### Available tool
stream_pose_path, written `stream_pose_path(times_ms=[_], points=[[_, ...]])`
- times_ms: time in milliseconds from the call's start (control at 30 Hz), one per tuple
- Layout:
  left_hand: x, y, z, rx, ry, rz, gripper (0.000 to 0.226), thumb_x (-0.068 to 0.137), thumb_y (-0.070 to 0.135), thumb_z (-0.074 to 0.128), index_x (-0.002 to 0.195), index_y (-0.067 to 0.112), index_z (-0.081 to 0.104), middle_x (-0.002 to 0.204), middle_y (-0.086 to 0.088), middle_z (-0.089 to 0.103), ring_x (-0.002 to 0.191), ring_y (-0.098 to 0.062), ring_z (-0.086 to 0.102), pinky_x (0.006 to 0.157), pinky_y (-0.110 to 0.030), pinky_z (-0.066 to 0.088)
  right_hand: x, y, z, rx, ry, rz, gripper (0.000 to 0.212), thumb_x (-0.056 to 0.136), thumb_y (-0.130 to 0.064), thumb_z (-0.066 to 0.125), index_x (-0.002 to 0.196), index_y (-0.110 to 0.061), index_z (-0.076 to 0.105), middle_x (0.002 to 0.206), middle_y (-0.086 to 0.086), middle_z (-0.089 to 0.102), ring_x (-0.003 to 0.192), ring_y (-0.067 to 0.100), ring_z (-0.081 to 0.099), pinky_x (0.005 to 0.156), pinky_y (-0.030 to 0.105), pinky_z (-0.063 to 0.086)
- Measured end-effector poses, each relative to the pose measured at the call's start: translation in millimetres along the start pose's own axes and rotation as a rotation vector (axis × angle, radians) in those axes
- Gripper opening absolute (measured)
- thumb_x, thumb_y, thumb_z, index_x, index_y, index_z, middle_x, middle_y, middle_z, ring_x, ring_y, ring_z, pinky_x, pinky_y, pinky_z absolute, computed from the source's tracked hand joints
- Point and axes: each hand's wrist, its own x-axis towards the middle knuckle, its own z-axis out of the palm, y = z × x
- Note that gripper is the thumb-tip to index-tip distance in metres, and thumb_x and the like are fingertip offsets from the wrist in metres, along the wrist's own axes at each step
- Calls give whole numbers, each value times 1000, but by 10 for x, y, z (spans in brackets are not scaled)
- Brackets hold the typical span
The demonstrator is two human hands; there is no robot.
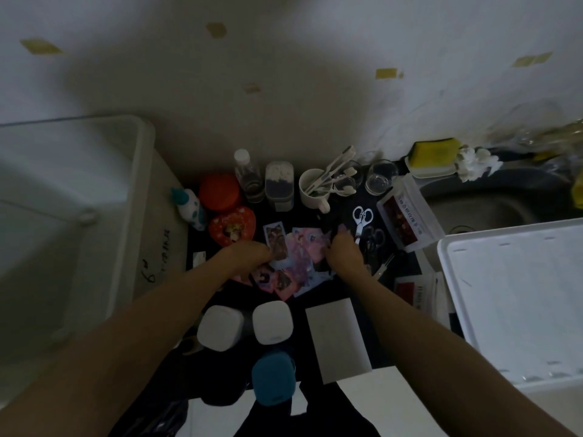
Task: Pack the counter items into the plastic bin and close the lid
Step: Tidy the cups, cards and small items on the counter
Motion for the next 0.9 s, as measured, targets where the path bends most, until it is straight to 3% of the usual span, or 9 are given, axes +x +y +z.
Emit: stream_pose_path(times_ms=[100,200,400,533,600,700,767,833,900], points=[[-10,-71,84,-336,18,-94,46,79,26,76,122,16,61,122,-3,62,107,-21,60,80,-24,43,5,24,59,-37,-30,32,44,100,-14,45,139,5,39,150,20,35,138,32,37,101,37,42],[-15,-28,110,-386,38,-144,40,78,29,75,115,21,63,114,1,65,97,-17,63,69,-19,39,31,58,96,29,-36,91,30,95,-17,48,116,2,58,134,25,52,117,35,57,89,37,48],[-39,-61,65,-376,-24,1,34,81,41,69,103,15,68,102,-2,69,91,-20,65,71,-22,46,67,132,92,79,-75,43,21,87,-24,58,91,-3,59,105,22,63,95,34,64,71,31,44],[33,-69,-50,-29,279,154,32,90,28,64,117,11,64,105,-3,71,95,-20,68,78,-31,56,-41,127,-53,111,-116,-40,27,85,-24,66,71,-10,48,78,12,59,80,27,60,64,26,41],[20,45,-182,-250,305,159,38,92,22,64,124,4,57,116,-6,64,105,-22,63,83,-30,52,-132,82,-151,159,-129,-86,34,86,-22,67,61,-13,45,62,2,51,58,13,51,57,23,36],[-79,352,-344,-676,356,95,39,98,22,54,132,4,48,119,-8,59,105,-19,59,82,-28,50,-233,-7,-278,239,-96,-120,31,88,-25,67,65,-8,55,58,2,54,51,9,49,53,25,37],[-95,590,-396,-951,367,79,37,101,19,47,134,3,46,109,-10,61,94,-19,61,68,-22,51,-318,-119,-361,312,-71,-166,31,89,-29,67,79,-1,63,64,8,60,56,14,54,55,28,42],[-175,827,-456,-1263,366,65,26,102,20,47,119,3,56,93,-14,64,81,-21,65,50,-19,43,-388,-240,-435,359,-50,-216,31,90,-32,67,84,-2,62,66,9,62,57,13,55,55,29,44],[-212,961,-470,-1431,335,114,18,98,23,56,104,8,62,69,-3,64,58,-9,63,42,-16,42,-445,-360,-496,368,-9,-264,29,90,-32,67,82,-6,60,65,3,59,54,8,51,52,23,40]])
